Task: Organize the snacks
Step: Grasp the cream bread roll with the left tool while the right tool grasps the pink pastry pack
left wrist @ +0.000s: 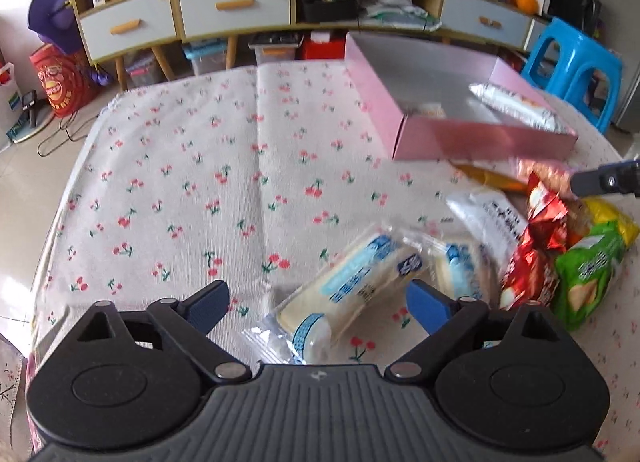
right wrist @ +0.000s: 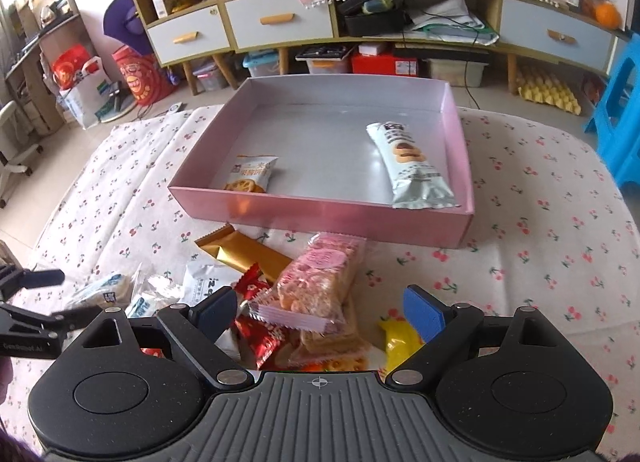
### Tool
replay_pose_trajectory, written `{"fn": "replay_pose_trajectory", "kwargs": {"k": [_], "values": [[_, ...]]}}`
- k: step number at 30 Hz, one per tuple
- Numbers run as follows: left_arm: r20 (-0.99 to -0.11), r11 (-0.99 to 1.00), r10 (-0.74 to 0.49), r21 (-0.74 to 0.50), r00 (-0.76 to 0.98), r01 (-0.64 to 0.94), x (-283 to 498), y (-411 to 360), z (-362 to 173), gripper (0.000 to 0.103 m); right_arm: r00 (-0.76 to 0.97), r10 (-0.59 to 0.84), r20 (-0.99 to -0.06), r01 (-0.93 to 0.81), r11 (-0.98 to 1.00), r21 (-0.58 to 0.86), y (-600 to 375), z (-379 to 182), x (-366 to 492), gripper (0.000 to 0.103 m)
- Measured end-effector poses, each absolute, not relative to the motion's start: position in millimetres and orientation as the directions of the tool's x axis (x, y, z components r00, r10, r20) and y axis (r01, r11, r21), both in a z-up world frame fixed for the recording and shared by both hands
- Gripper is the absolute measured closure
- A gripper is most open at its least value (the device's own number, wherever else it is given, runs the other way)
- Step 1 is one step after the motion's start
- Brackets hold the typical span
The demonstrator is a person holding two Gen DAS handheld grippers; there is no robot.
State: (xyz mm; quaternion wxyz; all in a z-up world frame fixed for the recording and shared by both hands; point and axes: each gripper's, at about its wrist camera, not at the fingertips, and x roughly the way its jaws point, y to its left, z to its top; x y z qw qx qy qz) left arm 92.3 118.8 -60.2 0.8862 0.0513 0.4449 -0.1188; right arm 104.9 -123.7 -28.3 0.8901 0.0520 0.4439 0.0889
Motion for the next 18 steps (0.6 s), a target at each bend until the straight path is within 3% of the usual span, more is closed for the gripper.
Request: {"fn": "replay_pose_trajectory", "kwargs": {"k": [7, 12, 18], "values": [[-0.828, 0.957, -0.187, -0.031, 0.529, 0.289, 90, 118, -60, 0.033, 0.597, 0.219, -0.772, -0.09, 0.974, 0.207, -128, -45, 113, 0.011], [-0.848, 0.948, -0.206, -0.048, 0.489, 0.315, 85, 114, -58, 0.039, 0.594, 0.248, -0.765, -0.066, 0.963, 0.261, -144, -44, 114, 0.011], [-0.854, 0.927, -0.275, -0.114, 0.442, 0.358, 77, 110, -52, 0.046, 0.591, 0.208, -0.78, -0.067, 0.975, 0.21, -155, -39, 108, 0.011]]}}
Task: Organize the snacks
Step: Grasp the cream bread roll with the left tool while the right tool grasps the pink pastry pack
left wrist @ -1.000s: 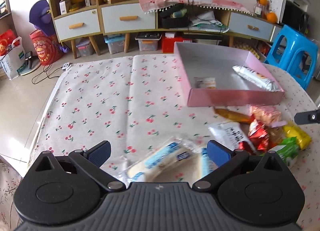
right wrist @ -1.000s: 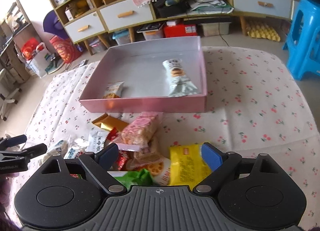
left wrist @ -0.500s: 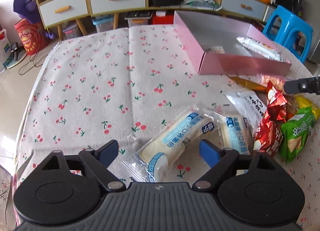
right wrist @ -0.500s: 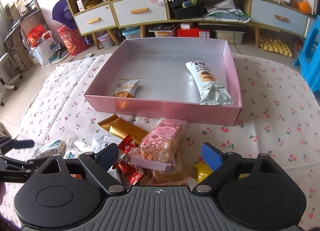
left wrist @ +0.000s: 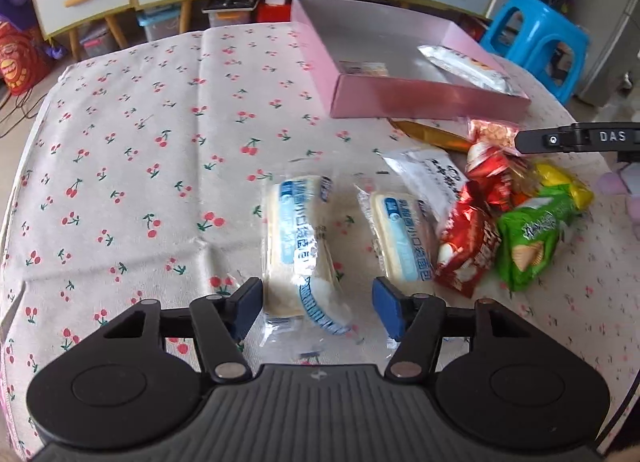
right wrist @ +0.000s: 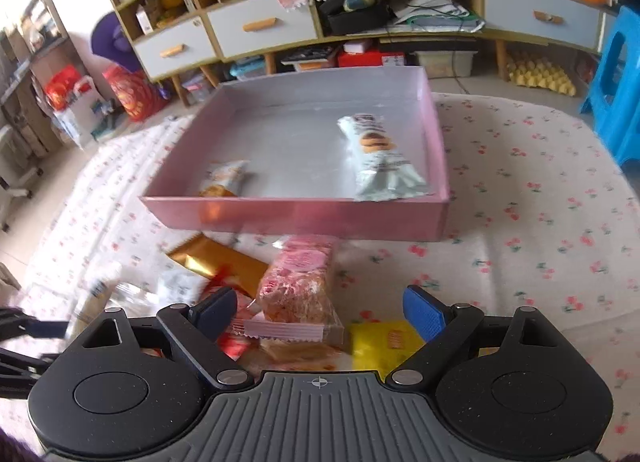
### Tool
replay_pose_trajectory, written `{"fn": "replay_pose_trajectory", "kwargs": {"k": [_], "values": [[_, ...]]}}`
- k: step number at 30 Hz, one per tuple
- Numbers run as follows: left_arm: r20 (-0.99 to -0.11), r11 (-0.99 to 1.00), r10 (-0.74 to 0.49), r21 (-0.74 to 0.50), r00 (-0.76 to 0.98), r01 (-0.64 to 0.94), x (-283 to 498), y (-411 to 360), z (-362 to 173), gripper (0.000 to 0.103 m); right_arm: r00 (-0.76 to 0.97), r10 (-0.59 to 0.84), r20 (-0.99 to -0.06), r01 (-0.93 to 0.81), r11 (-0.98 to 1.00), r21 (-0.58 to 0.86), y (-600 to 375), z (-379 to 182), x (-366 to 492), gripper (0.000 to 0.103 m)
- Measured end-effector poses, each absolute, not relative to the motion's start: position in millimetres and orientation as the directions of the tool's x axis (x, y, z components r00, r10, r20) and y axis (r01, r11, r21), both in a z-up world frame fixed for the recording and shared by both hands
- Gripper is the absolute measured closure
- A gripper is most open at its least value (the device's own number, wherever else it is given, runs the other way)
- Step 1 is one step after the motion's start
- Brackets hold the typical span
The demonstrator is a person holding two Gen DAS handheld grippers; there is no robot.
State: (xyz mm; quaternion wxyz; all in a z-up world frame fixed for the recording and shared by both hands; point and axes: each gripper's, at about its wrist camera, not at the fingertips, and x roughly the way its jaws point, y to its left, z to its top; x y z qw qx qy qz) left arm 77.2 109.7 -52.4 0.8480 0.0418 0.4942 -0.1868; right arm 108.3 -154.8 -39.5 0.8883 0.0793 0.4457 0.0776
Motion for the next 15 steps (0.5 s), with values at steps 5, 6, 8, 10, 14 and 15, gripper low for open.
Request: {"fn": "replay_pose_trajectory", "kwargs": {"k": [5, 6, 8, 10, 14, 15], "values": [[-0.849, 0.943, -0.251, -0.106, 0.466, 0.316, 80, 111, -51, 0.038, 0.59, 0.207, -0.78, -0.052, 0.974, 0.219, -164, -36, 107, 0.011], [-0.848, 0.948, -0.245, -0.108, 0.47, 0.3, 82, 111, -52, 0.037, 0.593, 0.21, -0.777, -0.049, 0.973, 0.225, -165, -36, 107, 0.011], [-0.849, 0.957, -0.23, -0.108, 0.476, 0.27, 85, 112, -53, 0.038, 0.593, 0.226, -0.772, -0.042, 0.967, 0.251, -166, -36, 109, 0.011], [-0.855, 0.964, -0.213, -0.103, 0.473, 0.247, 87, 112, -56, 0.044, 0.586, 0.249, -0.771, -0.037, 0.959, 0.282, -167, -38, 113, 0.011], [-0.852, 0.971, -0.195, -0.097, 0.486, 0.22, 89, 112, -56, 0.049, 0.575, 0.283, -0.767, -0.025, 0.944, 0.33, -165, -43, 117, 0.014], [-0.851, 0.973, -0.191, -0.097, 0.489, 0.211, 90, 112, -55, 0.055, 0.574, 0.293, -0.764, -0.024, 0.939, 0.343, -165, -44, 117, 0.016]]}}
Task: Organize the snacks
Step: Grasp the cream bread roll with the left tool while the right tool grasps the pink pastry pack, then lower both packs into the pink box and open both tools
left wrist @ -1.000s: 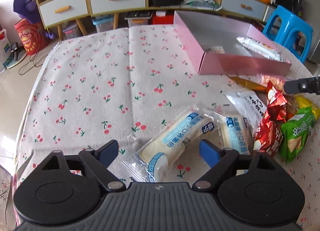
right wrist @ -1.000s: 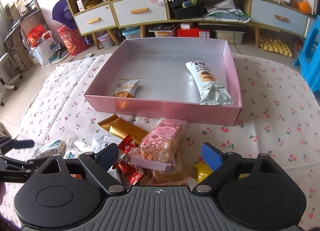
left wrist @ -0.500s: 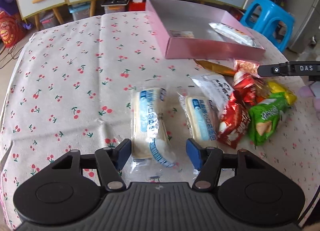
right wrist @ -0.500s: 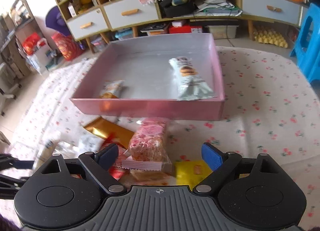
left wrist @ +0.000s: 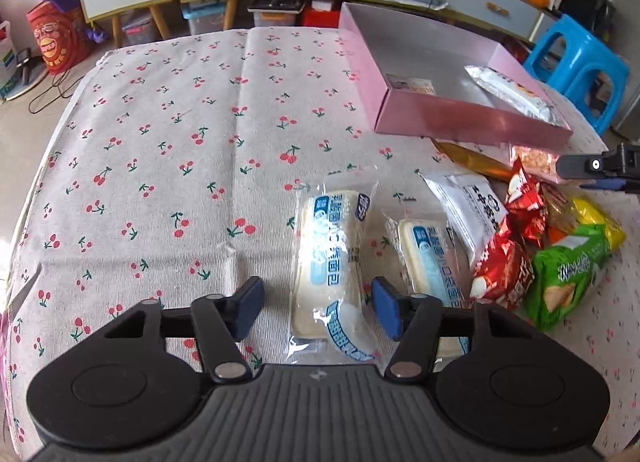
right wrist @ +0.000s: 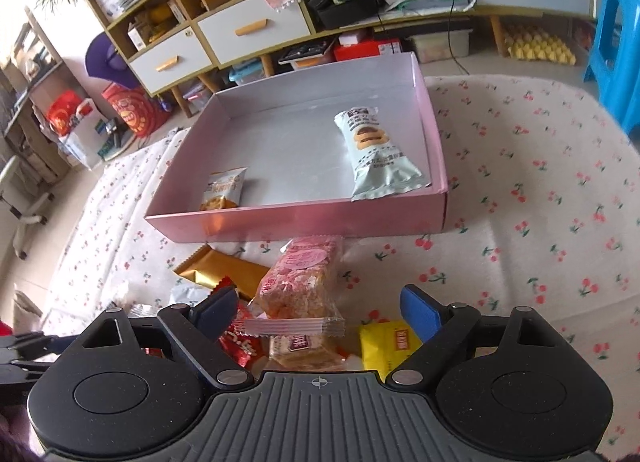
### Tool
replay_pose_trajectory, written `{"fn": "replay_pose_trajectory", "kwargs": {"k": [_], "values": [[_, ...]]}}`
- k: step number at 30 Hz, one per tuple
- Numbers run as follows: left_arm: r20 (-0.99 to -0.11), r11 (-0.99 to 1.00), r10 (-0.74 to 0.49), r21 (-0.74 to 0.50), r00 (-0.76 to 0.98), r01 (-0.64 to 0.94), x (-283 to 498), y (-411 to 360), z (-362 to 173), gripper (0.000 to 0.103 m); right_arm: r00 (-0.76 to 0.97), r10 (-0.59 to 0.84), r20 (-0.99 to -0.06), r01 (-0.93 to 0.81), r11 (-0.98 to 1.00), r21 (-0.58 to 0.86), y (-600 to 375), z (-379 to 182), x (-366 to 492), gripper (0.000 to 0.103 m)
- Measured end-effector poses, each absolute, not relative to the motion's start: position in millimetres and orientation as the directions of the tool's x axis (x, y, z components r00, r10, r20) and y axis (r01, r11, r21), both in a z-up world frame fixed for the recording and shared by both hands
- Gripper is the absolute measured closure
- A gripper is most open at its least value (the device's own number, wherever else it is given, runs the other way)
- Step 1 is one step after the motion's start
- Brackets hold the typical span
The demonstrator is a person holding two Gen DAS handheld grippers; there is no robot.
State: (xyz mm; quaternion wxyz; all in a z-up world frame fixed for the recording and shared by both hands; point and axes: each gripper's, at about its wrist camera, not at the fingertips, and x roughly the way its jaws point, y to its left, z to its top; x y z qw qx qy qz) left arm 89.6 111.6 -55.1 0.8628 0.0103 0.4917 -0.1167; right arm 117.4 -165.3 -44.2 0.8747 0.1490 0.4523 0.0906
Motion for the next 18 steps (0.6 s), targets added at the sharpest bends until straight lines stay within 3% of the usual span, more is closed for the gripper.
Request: {"fn": "replay_pose_trajectory", "kwargs": {"k": [3, 4, 9, 18], "values": [[-0.849, 0.979, -0.174, -0.092, 0.499, 0.184, 91, 111, -55, 0.061, 0.566, 0.339, -0.752, -0.023, 0.918, 0.397, -167, -45, 117, 0.038], [-0.848, 0.98, -0.17, -0.092, 0.502, 0.177, 91, 110, -54, 0.068, 0.556, 0.36, -0.749, -0.03, 0.909, 0.415, -166, -46, 118, 0.052], [-0.85, 0.985, -0.165, -0.123, 0.499, 0.117, 97, 112, -52, 0.077, 0.557, 0.364, -0.746, -0.047, 0.911, 0.409, -162, -41, 116, 0.055], [-0.846, 0.976, -0.201, -0.213, 0.494, 0.032, 102, 114, -41, 0.081, 0.553, 0.372, -0.745, -0.011, 0.898, 0.44, -170, -23, 109, 0.055]]}}
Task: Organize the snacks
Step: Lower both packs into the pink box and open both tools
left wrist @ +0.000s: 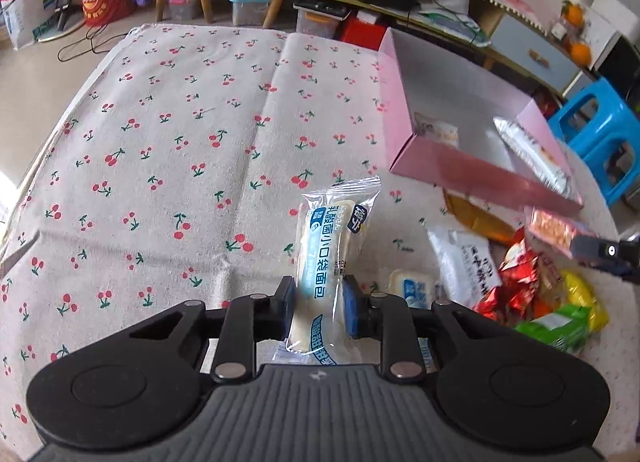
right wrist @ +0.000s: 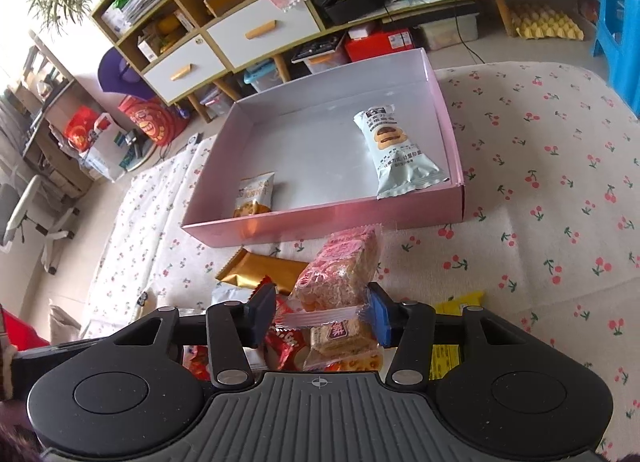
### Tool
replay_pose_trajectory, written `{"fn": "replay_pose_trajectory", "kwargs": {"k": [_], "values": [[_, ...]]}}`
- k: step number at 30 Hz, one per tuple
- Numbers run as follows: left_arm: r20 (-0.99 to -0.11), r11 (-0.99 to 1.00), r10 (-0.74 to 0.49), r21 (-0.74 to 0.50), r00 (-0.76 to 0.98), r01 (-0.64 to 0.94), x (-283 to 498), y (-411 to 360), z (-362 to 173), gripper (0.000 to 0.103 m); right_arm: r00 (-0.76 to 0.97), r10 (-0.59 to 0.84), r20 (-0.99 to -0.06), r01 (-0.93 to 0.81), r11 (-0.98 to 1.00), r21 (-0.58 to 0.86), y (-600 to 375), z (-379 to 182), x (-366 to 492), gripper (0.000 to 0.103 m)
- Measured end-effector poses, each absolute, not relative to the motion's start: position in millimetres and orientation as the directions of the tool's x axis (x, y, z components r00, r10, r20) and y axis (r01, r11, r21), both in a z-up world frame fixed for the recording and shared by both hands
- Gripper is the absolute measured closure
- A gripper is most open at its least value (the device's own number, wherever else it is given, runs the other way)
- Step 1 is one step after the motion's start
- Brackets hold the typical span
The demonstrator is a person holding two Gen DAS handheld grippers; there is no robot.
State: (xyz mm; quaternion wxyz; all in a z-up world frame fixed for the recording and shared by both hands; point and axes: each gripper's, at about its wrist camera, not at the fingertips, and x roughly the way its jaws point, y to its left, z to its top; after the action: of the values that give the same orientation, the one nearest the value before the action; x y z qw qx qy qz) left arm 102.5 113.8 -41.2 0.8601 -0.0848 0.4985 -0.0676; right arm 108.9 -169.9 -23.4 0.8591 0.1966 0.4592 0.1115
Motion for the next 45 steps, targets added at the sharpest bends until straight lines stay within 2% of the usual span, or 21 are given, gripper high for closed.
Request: {"fn": "replay_pose_trajectory", "kwargs": {"k": [14, 24, 29, 37, 45], "values": [[-0.794, 0.95, -0.259, -0.311, 0.549, -0.001, 104, 104, -16, 0.082, 0.648, 0.418, -0.637, -0.014, 0.842, 0.539, -191, 15, 99, 0.055], [-0.754, 0.922, -0.323, -0.386, 0.572, 0.012, 121, 70, -10, 0.082, 0.63, 0.445, -0.637, 0.001, 0.82, 0.573, -205, -5, 147, 0.055], [-0.754, 0.929, -0.328, -0.367, 0.569, 0.049, 145, 47, -8, 0.082, 0.608, 0.485, -0.628, -0.004, 0.793, 0.609, -211, -22, 170, 0.055], [-0.744, 0.932, -0.343, -0.347, 0.573, 0.107, 191, 8, -16, 0.082, 0.608, 0.468, -0.641, -0.025, 0.819, 0.573, -216, -44, 192, 0.056], [-0.764, 0.936, -0.331, -0.341, 0.554, 0.089, 226, -13, -37, 0.082, 0.632, 0.45, -0.631, -0.13, 0.864, 0.486, -207, -51, 210, 0.056]]}}
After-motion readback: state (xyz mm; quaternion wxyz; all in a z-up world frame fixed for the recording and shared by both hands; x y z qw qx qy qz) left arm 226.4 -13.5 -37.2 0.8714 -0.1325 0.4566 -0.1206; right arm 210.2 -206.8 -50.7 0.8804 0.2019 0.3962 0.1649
